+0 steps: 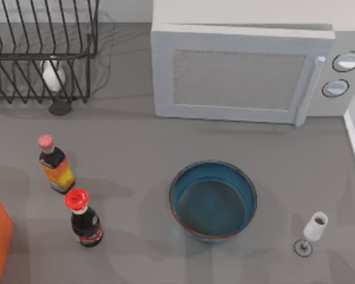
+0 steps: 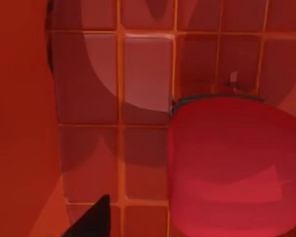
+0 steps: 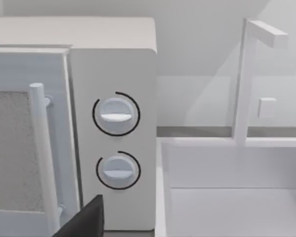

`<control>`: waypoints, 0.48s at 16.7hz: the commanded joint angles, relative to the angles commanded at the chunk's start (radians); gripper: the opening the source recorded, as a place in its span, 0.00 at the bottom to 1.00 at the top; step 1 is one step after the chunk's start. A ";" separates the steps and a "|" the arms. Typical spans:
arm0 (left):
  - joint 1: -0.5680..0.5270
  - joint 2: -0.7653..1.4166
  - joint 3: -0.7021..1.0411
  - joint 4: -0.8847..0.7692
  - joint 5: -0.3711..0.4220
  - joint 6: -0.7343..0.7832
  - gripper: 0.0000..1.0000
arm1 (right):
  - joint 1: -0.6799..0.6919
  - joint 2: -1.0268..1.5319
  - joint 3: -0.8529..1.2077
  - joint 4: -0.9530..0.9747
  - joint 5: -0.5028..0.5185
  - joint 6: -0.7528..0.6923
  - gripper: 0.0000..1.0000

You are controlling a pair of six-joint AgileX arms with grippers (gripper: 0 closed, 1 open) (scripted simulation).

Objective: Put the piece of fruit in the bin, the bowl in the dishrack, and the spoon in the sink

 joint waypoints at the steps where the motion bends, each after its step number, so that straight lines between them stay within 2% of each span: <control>1: 0.000 0.000 0.001 0.000 0.000 0.000 1.00 | 0.000 0.000 0.000 0.000 0.000 0.000 1.00; 5: -0.013 -0.051 -0.025 0.043 0.002 -0.051 1.00 | 0.000 0.000 0.000 0.000 0.000 0.000 1.00; 8: -0.040 -0.165 -0.090 0.140 0.002 -0.194 1.00 | 0.000 0.000 0.000 0.000 0.000 0.000 1.00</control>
